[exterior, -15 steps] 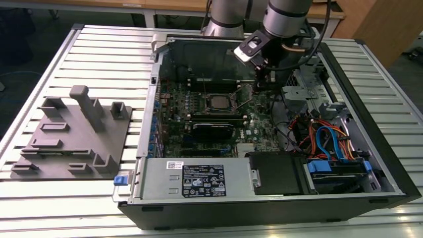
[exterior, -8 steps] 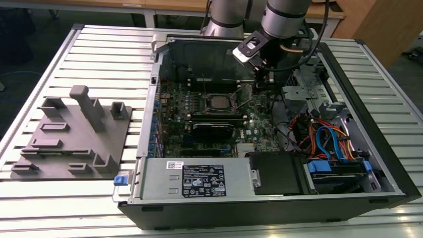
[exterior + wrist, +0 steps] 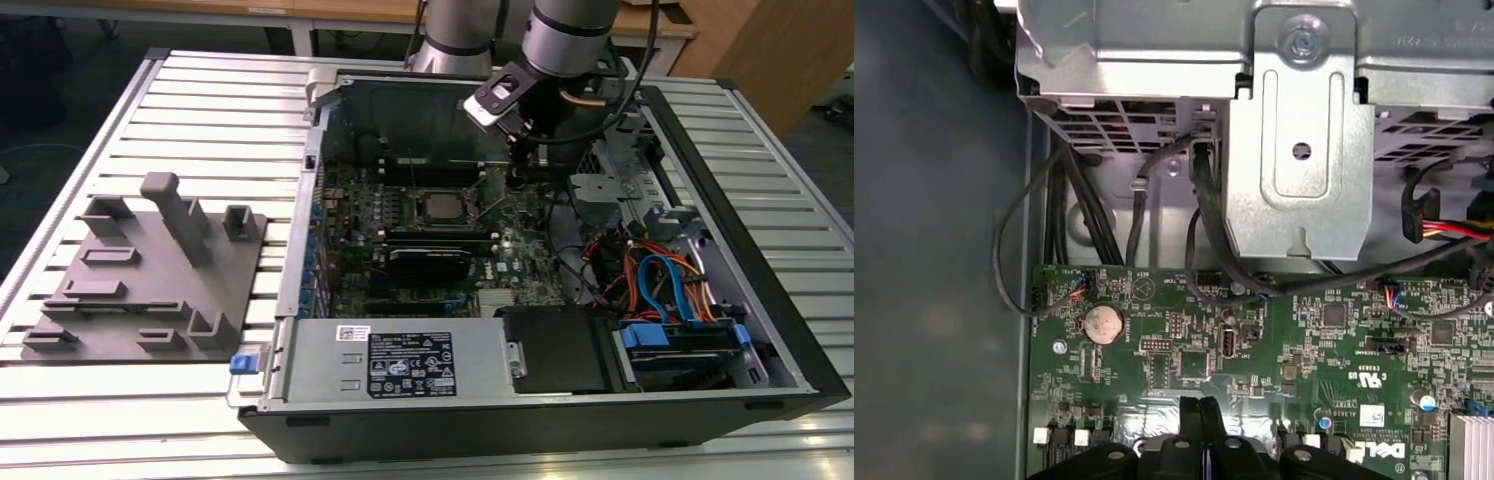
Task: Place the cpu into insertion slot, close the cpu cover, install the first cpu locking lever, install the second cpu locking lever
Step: 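Close the cpu cover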
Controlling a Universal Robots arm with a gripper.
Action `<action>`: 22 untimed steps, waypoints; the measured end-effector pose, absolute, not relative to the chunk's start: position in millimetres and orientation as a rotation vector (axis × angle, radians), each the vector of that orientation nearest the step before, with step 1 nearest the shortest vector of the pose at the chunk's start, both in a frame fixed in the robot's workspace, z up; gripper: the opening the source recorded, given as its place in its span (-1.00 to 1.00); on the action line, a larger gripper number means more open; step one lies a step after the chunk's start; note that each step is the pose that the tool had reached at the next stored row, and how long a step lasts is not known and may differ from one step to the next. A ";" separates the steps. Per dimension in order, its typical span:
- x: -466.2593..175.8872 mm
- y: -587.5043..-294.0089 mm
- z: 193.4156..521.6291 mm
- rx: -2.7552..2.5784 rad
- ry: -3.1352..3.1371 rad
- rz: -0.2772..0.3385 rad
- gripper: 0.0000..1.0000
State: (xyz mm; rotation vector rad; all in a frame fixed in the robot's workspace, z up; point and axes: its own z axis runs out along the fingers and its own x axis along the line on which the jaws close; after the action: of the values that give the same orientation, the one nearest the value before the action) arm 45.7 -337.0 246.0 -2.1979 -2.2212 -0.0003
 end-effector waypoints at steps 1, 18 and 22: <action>44.9 -337.0 246.0 -2.198 -2.221 0.000 -0.80; 37.1 -337.0 245.6 -2.198 -2.221 0.000 -0.80; 35.3 -337.0 245.5 -2.198 -2.221 0.000 -0.80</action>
State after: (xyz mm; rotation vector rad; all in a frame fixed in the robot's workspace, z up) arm 35.3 -337.0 245.5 -2.1979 -2.2213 -0.0003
